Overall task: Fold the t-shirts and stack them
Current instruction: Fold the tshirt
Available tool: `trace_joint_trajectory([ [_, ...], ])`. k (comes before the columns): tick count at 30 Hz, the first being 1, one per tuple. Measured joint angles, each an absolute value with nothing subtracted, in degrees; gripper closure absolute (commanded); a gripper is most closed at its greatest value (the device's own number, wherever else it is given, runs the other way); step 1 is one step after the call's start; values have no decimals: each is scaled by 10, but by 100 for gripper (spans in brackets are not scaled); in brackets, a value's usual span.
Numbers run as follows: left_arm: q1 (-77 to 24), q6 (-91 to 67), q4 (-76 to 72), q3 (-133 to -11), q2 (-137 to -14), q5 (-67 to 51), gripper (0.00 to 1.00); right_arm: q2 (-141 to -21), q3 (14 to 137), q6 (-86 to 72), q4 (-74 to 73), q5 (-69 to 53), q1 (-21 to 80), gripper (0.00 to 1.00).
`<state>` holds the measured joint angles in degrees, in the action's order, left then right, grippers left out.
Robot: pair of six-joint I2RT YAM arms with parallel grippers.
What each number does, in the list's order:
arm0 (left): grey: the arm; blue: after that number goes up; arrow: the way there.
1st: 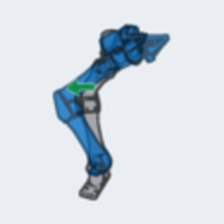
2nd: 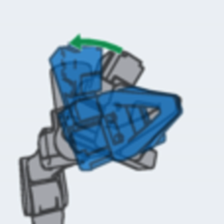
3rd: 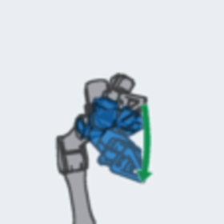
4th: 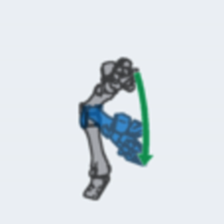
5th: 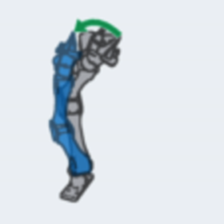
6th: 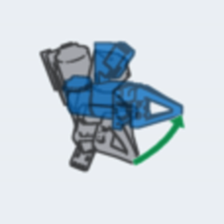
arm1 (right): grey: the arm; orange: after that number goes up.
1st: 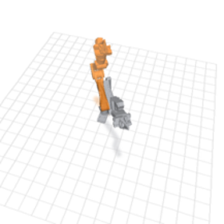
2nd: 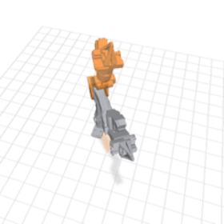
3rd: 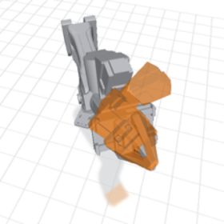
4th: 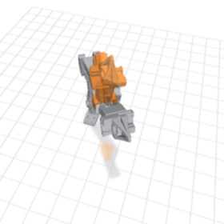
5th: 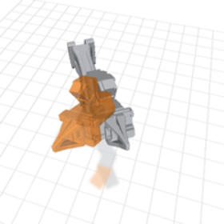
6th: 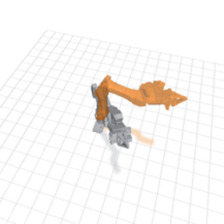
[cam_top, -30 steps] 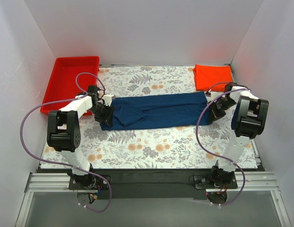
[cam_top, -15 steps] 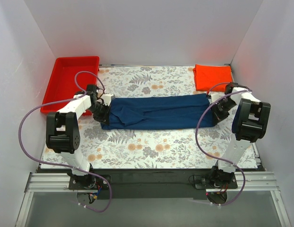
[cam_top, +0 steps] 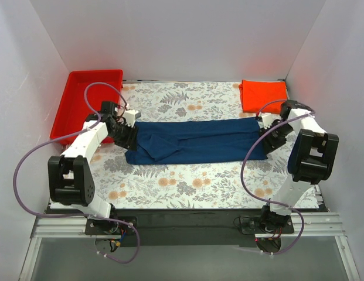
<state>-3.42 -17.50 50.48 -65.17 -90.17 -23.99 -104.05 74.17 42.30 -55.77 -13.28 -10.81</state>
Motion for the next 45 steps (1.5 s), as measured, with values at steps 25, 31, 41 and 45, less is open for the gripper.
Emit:
trace_joint_trajectory([
  [25,-297,-196,440,-644,-970,-76,81,-1038,789,381,-571,-222,-97,62],
  [31,-299,-200,437,-669,-1006,-57,100,-1046,788,381,-570,-224,-97,62],
  [41,-300,-197,433,-800,-1053,-51,100,-1046,768,382,-569,-227,-97,63],
  [45,-302,-198,409,-851,-1092,-51,100,-1046,767,382,-569,-230,-97,63],
])
